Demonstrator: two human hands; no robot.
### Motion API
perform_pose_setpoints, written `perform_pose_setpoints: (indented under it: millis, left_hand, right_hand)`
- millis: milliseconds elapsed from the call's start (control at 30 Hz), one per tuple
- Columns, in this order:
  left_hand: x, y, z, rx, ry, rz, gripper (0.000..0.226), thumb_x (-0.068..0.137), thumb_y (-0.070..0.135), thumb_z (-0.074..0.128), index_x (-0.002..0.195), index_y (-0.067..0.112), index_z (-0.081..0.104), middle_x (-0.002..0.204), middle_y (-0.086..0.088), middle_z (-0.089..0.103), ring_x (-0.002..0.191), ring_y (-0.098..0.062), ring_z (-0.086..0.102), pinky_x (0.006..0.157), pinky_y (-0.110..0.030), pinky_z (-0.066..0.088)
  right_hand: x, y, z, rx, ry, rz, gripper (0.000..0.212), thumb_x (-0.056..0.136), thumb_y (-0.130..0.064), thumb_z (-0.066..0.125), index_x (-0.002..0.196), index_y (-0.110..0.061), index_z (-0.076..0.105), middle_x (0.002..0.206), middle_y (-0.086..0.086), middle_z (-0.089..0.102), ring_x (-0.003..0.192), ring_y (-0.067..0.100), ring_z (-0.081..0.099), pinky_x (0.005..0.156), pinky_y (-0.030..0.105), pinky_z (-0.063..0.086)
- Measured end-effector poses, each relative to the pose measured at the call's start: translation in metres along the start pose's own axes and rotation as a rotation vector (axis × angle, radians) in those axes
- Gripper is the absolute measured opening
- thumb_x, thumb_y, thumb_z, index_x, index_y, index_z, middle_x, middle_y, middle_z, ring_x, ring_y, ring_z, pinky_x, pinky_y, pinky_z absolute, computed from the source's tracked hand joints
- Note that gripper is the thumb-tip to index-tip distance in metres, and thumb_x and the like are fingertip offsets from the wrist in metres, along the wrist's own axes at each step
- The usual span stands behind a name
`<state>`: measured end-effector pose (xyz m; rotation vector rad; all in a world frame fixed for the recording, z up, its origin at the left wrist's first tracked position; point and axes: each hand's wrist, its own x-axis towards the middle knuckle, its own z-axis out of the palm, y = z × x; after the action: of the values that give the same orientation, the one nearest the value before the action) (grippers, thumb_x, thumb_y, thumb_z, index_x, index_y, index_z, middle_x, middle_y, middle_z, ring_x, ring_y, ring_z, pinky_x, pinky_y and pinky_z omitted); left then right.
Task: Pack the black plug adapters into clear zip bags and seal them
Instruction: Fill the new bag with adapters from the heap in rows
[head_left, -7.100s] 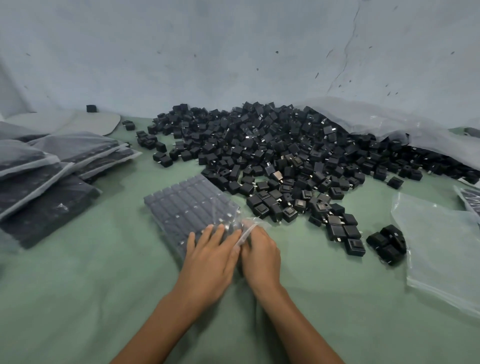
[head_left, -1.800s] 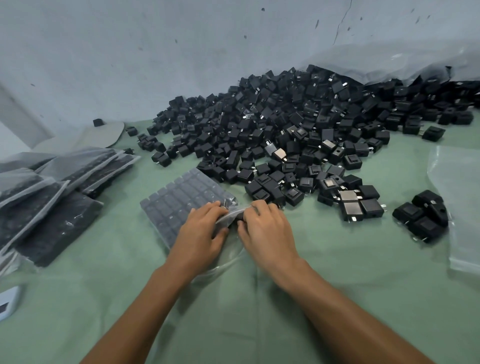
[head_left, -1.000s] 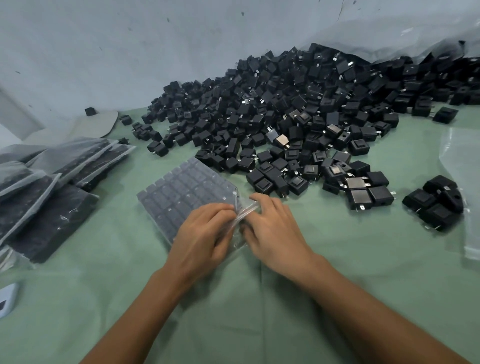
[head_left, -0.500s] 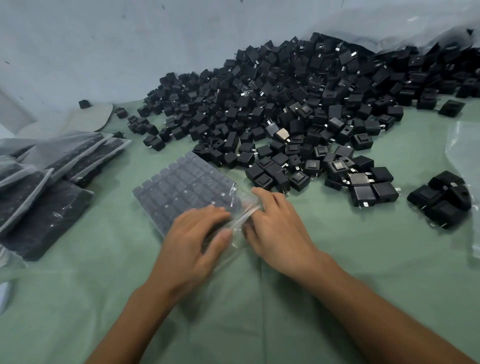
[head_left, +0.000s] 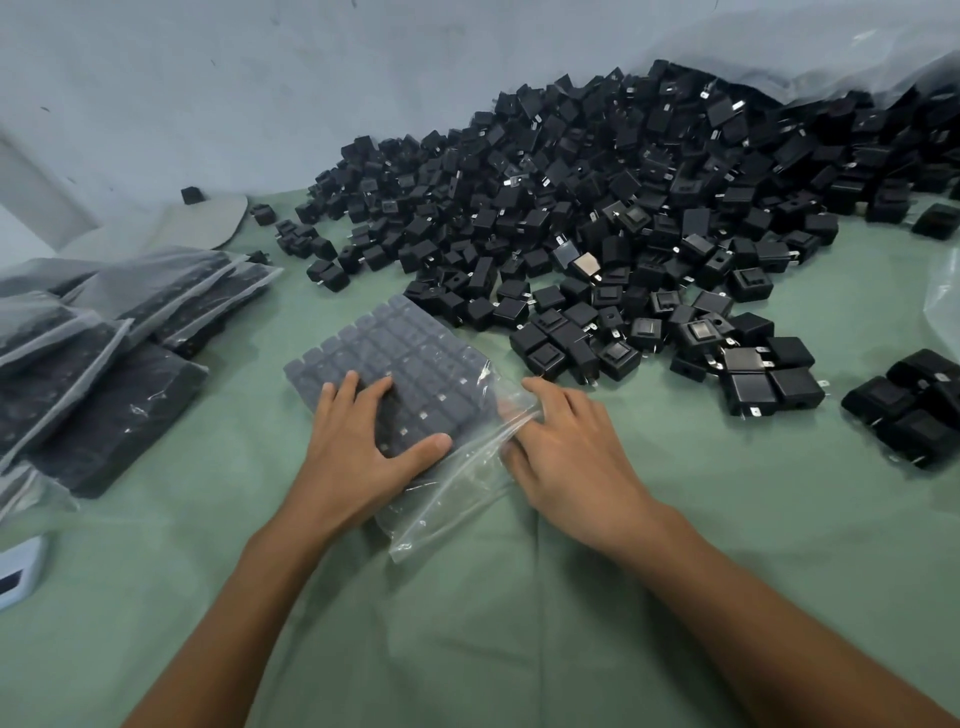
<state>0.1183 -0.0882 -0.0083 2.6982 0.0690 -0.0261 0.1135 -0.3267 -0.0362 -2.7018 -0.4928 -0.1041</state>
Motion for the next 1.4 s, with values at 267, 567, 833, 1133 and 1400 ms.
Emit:
perform_pose_setpoints:
  millis: [267,567,833,1133,1400]
  left_hand:
    - [0.002,0.005,-0.001,0.052,-0.005,-0.038,0.119,0.055,0.101,0.040,0.154,0.036,0.022,0.166,0.003,0.007,0.153,-0.020,-0.004,0.122,-0.051,0.013]
    - [0.000,0.037,0.021,0.165,0.042,0.409,0.063,0.087,0.030,0.036,0.149,0.029,0.042,0.158,0.006,0.034,0.148,-0.016,0.027,0.120,-0.044,0.024]
    - [-0.001,0.042,0.014,0.030,-0.006,0.392,0.058,0.089,0.033,0.033,0.145,0.031,0.048,0.151,0.017,0.035,0.144,-0.007,0.028,0.120,-0.042,0.022]
    - [0.000,0.039,0.019,0.027,0.003,0.387,0.057,0.090,0.033,0.032,0.145,0.033,0.048,0.153,0.015,0.036,0.144,-0.005,0.027,0.120,-0.039,0.022]
    - [0.001,0.035,0.022,0.039,0.027,0.408,0.057,0.091,0.035,0.031,0.147,0.035,0.045,0.153,0.018,0.033,0.141,0.002,0.021,0.118,-0.031,0.017]
  right_hand:
    - [-0.001,-0.001,0.000,0.023,-0.004,-0.010,0.042,0.103,-0.046,0.032,0.137,-0.029,0.051,0.159,0.003,0.020,0.138,0.026,0.024,0.114,0.040,0.022]
    - [-0.006,0.006,-0.019,0.099,-0.073,-0.089,0.032,0.101,-0.036,0.045,0.124,-0.024,0.063,0.162,0.014,0.019,0.145,0.032,0.017,0.119,0.042,0.019]
    - [-0.049,0.061,-0.088,0.097,0.207,0.064,0.020,0.098,-0.029,0.057,0.108,-0.023,0.072,0.115,-0.006,0.068,0.110,0.017,0.056,0.098,0.033,0.039]
    - [-0.104,0.183,-0.155,-0.167,0.140,0.657,0.032,0.099,-0.032,0.049,0.129,-0.023,0.057,0.122,0.006,0.062,0.111,0.030,0.057,0.087,0.037,0.042]
    - [-0.098,0.197,-0.163,-0.375,-0.079,0.641,0.055,0.094,-0.008,0.046,0.145,-0.027,0.043,0.151,0.006,0.037,0.132,0.032,0.035,0.105,0.040,0.036]
